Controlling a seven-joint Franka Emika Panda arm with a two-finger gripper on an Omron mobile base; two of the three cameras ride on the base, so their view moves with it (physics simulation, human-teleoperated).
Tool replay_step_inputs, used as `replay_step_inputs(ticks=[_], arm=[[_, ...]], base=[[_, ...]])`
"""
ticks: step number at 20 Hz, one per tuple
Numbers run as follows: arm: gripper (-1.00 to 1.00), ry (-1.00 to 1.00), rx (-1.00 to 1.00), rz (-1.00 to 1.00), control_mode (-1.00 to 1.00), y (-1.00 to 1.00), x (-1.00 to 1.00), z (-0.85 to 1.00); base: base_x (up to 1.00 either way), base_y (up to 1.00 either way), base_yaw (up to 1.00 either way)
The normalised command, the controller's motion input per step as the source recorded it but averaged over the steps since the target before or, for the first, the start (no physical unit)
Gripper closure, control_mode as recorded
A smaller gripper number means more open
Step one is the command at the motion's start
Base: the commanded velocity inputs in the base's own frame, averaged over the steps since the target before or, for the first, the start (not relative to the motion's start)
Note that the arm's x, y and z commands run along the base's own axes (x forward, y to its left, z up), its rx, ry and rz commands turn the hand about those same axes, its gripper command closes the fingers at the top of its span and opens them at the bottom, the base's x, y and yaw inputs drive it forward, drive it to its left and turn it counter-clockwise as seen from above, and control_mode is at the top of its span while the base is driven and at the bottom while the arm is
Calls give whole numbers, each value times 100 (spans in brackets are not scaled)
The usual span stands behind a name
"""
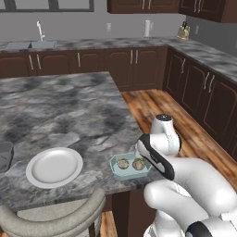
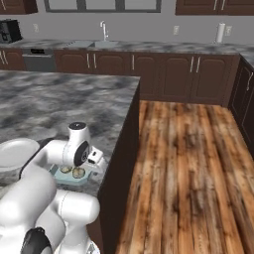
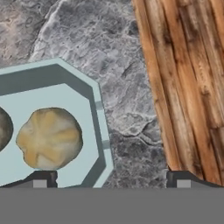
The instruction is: Place two dumplings into each of the tupperware containers and then place the containers in the fridge.
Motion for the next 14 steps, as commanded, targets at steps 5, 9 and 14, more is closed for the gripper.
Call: replay_step_inputs(ticks=[5,9,14], arm=[[-100,7,0,0,-100,0,0,-46],[-100,6,2,0,-100,0,0,-35],[-100,3,1,0,-100,-7,0,-25]], base=[[0,0,0],[0,0,0],[0,0,0]])
